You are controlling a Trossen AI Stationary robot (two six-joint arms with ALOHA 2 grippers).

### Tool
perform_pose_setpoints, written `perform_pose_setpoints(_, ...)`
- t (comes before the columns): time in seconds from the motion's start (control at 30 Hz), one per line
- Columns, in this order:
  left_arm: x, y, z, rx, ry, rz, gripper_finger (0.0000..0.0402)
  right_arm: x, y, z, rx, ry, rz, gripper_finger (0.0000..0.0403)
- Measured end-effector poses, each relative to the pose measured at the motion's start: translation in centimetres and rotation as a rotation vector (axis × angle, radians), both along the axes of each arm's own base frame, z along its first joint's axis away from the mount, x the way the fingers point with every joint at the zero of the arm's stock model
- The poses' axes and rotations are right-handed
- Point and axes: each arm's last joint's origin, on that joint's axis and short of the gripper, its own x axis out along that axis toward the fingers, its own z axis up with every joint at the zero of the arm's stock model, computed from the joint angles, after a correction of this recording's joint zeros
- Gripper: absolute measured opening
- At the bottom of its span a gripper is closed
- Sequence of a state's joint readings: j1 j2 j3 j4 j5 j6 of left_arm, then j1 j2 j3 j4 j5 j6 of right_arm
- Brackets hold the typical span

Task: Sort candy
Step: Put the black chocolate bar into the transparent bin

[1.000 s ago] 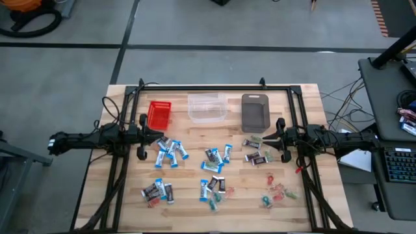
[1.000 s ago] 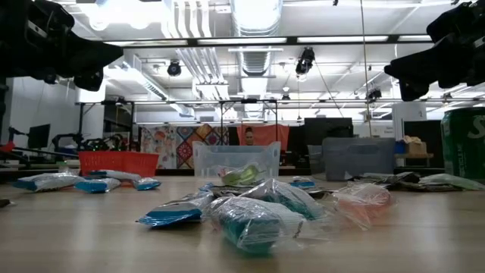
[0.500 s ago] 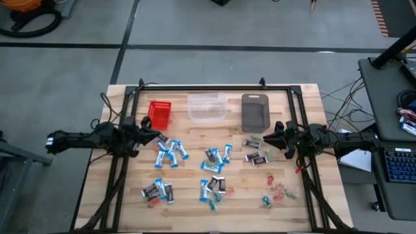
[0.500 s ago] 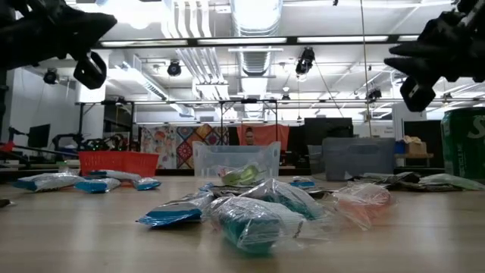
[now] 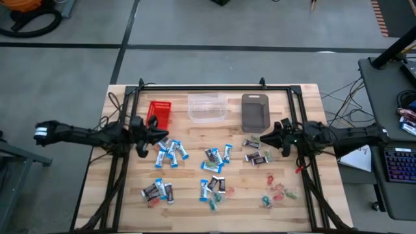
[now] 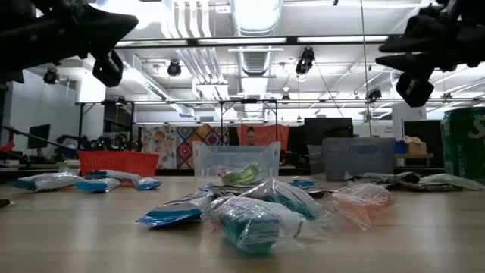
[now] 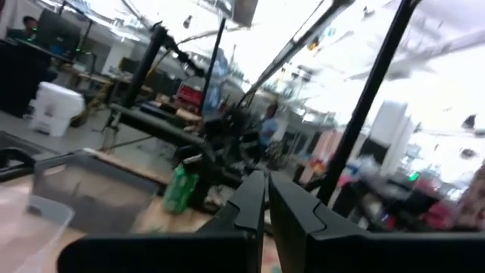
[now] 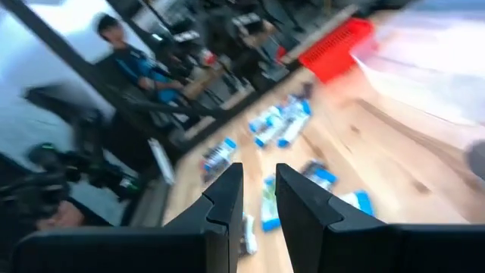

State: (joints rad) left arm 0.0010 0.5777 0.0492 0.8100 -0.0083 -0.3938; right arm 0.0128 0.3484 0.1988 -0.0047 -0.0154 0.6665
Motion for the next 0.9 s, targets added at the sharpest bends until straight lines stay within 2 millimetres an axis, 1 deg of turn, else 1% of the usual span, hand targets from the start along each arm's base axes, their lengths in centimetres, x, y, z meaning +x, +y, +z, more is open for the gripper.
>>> perform_pose_setpoints(0.1,0.5,0.0,0.0,0.027,0.041,0.007,0.0004,0.6,0.0,0.9,0.007,0.147,-0.019,0.0068)
perform_pose_setpoints(0.2,1.0,0.0,0.9,0.022,0.028,0.012,0.0004,1.0,0.0,1.9,-0.016,0.277,-0.016,0.0068)
perform_pose_setpoints(0.3,1.4,0.0,1.6,-0.029,0.02,-0.003,0.0004,1.4,0.0,3.1,-0.029,0.359,-0.011,0.0068)
perform_pose_setpoints(0.4,1.8,0.0,2.1,-0.052,0.025,-0.012,0.0004,2.0,0.0,4.0,-0.046,0.381,-0.003,0.0068)
perform_pose_setpoints(0.6,2.5,0.0,2.4,-0.057,0.05,-0.014,0.0004,3.2,0.0,4.8,-0.201,0.394,0.064,0.0068)
perform_pose_setpoints(0.77,3.3,0.0,1.5,-0.118,0.131,-0.025,0.0004,4.1,0.0,5.0,-0.253,0.411,0.09,0.0068)
perform_pose_setpoints(0.9,3.9,0.0,0.7,-0.132,0.183,-0.025,0.0004,4.9,0.0,4.6,-0.276,0.431,0.101,0.0068)
